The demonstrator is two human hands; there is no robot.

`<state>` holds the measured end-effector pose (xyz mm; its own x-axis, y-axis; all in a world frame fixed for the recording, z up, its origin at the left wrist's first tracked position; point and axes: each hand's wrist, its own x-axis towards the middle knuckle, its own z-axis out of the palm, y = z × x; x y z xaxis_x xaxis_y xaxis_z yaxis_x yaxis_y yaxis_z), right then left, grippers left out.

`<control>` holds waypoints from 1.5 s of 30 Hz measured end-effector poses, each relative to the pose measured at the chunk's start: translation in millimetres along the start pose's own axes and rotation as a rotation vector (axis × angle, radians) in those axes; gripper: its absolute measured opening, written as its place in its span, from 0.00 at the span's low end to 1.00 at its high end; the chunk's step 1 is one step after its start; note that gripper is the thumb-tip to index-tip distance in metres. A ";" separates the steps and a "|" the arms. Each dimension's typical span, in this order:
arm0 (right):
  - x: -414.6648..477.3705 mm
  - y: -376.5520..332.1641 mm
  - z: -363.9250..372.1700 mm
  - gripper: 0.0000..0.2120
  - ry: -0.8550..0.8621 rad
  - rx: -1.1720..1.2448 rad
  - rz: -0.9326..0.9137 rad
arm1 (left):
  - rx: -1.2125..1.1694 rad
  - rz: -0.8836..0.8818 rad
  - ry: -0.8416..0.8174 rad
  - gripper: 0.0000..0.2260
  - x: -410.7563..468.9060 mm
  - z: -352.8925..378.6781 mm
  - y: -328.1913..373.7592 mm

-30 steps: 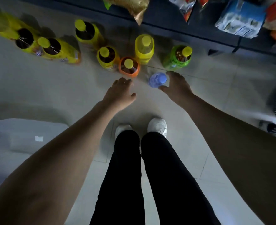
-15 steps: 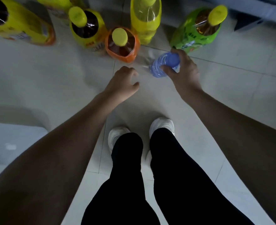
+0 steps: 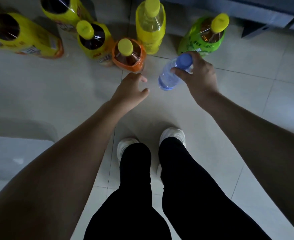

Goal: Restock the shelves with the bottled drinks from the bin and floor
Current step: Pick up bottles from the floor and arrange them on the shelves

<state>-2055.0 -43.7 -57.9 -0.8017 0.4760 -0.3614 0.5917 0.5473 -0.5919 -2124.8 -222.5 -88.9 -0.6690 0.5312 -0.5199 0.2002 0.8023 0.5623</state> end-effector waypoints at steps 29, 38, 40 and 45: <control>-149.5 -419.3 -428.0 0.07 0.382 0.534 -0.503 | -0.605 0.265 0.258 0.13 -246.5 -383.5 288.9; -224.2 -568.0 -562.0 0.13 0.433 0.575 -0.714 | -0.663 0.436 0.364 0.13 -340.8 -534.5 379.3; -237.5 -592.9 -584.6 0.13 0.461 0.585 -0.757 | -0.659 0.470 0.386 0.11 -356.0 -560.5 394.3; -260.2 -634.8 -631.4 0.17 0.532 0.616 -0.828 | -0.644 0.552 0.456 0.09 -384.7 -608.0 428.7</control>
<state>-2169.0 -80.3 866.7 -0.7012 0.4380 0.5625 -0.3557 0.4688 -0.8085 -2216.8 -248.3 743.2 -0.8391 0.5236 0.1475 0.2295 0.0950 0.9687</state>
